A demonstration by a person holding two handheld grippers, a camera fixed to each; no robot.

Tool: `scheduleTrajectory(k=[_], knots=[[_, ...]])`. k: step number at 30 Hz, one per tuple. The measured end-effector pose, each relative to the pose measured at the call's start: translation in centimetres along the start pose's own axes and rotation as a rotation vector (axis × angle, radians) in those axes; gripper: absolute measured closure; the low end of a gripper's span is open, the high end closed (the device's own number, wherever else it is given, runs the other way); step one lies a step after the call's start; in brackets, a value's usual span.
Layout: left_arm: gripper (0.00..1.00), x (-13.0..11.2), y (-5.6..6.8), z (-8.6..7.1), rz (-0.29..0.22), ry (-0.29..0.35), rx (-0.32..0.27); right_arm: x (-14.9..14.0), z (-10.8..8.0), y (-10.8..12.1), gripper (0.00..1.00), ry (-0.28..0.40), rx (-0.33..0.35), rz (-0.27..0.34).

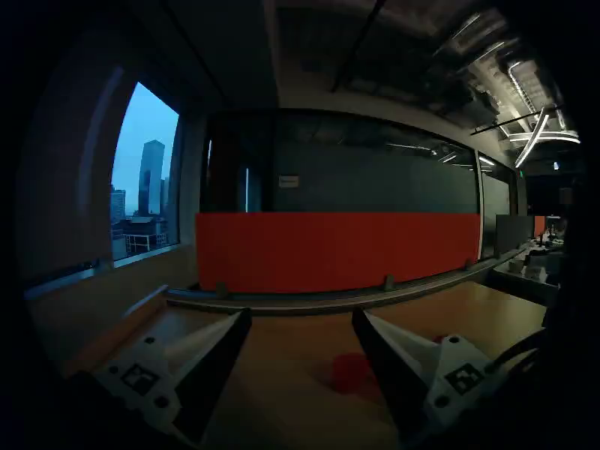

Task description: Pour water

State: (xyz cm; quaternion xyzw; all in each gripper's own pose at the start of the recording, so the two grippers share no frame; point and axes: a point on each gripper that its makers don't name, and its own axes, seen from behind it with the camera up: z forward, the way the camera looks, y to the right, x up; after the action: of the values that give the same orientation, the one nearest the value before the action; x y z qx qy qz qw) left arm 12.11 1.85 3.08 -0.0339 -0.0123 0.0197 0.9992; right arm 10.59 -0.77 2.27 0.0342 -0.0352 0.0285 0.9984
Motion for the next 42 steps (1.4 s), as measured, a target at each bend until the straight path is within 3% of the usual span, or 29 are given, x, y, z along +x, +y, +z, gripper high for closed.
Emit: scheduleTrajectory(k=[9,17,23,30,42], knots=[[0.0,1.4,1.1,0.7,0.003,-0.039,-0.054,1.4,0.3,-0.3,0.01,-0.031,0.021,0.05],[0.0,2.4,2.5,0.7,-0.001,-0.029,-0.122,1.3,0.1,-0.7,0.01,-0.033,0.062,0.012],[0.0,3.0,4.1,0.3,-0.008,-0.033,-0.219,2.3,-0.2,-2.7,0.01,-0.037,0.174,-0.001],[0.0,3.5,7.3,-0.7,-0.008,-0.054,-0.391,3.5,-1.3,-6.0,0.01,-0.031,0.36,-0.039],[0.0,3.0,9.6,-1.4,0.065,-0.081,-0.528,2.6,-3.8,-11.6,0.01,-0.104,0.63,-0.097]])
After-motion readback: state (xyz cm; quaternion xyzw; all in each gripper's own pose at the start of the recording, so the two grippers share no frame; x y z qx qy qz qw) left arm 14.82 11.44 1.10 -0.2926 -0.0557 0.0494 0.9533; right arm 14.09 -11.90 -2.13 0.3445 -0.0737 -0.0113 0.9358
